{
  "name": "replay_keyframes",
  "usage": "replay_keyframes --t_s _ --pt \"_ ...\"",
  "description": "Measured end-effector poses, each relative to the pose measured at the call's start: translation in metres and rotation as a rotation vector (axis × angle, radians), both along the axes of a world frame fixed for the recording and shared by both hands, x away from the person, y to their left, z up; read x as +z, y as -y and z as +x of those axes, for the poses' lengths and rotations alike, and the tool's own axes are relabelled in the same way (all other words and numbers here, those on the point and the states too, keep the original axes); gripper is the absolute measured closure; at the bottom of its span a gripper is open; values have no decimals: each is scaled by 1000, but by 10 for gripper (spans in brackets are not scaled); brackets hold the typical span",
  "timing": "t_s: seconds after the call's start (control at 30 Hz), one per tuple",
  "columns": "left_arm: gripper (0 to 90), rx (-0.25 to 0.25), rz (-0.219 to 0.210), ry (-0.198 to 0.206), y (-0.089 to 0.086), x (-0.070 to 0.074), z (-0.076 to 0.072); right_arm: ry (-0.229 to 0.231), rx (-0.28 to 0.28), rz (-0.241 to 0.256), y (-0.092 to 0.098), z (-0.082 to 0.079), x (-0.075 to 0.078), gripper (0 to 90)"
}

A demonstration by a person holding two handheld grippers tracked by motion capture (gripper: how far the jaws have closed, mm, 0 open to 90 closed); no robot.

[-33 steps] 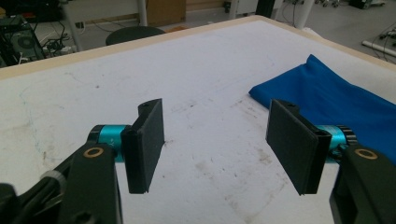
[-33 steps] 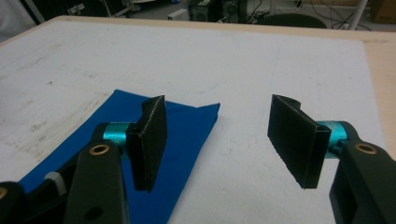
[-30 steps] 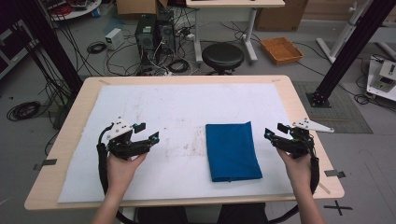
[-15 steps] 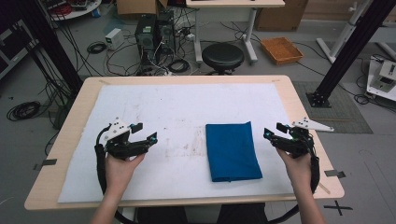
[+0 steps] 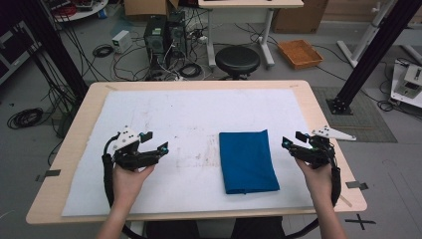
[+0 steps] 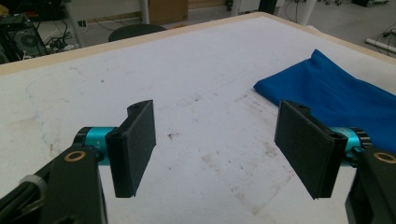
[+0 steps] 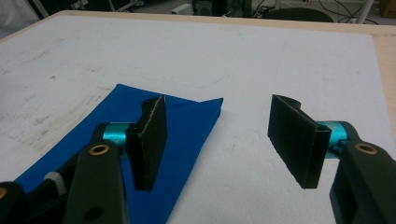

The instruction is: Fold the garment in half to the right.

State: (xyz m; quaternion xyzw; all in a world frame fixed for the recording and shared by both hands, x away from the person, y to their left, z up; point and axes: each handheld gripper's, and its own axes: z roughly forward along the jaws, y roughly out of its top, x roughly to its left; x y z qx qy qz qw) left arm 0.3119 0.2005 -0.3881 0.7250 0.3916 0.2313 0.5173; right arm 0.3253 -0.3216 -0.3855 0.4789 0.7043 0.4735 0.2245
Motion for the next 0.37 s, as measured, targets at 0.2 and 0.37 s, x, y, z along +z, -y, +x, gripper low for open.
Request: replay_keyframes --t_s 0.2,0.37 --pt "293 -10 0 -12 1 -1 0 -1 -5 3 1 1 0 377" --pt "293 -23 -5 -8 0 -1 -1 3 -12 5 3 2 -1 377"
